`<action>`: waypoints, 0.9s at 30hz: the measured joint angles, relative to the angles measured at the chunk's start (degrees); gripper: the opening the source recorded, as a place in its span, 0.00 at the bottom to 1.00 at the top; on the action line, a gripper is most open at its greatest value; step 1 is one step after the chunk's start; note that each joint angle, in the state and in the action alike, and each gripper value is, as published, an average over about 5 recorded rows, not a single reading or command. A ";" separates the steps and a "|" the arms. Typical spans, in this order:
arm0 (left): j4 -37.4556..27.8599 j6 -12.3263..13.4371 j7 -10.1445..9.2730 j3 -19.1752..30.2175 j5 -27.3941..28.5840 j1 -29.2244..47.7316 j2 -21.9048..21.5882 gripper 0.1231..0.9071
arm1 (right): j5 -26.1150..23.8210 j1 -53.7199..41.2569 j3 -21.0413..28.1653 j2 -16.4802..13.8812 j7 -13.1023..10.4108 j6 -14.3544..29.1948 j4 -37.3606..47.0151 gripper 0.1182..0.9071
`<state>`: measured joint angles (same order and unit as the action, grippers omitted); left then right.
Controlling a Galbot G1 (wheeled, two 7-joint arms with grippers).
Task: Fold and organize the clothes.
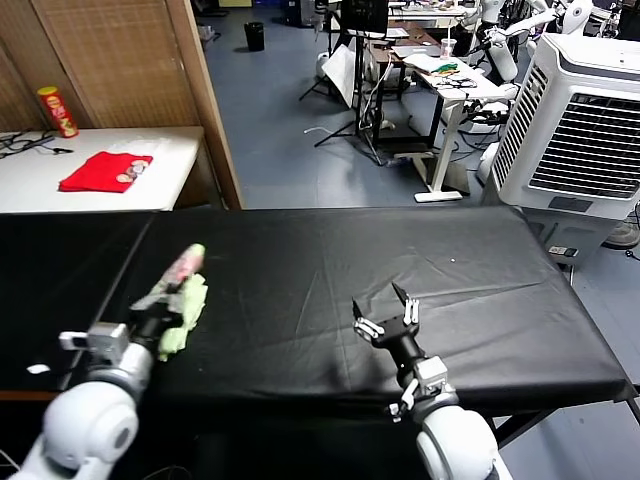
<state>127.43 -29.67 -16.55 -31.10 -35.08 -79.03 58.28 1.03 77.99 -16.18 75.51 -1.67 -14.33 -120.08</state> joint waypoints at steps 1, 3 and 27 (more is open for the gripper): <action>-0.20 0.03 -0.09 1.55 -0.36 0.64 0.98 0.03 | 0.03 0.23 -0.12 0.13 0.00 0.05 0.08 0.86; -0.92 0.21 -0.25 4.67 -0.18 2.07 3.19 0.03 | 0.15 0.71 -0.28 0.29 0.00 0.11 0.30 0.86; -7.96 11.02 9.82 19.97 14.60 6.32 16.96 0.85 | 21.55 -4.05 5.12 -0.68 -2.95 -12.55 4.50 0.86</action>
<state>119.46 -18.64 -6.73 -11.13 -20.49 -72.71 75.25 22.58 73.93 -11.06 74.84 -4.61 -26.88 -115.58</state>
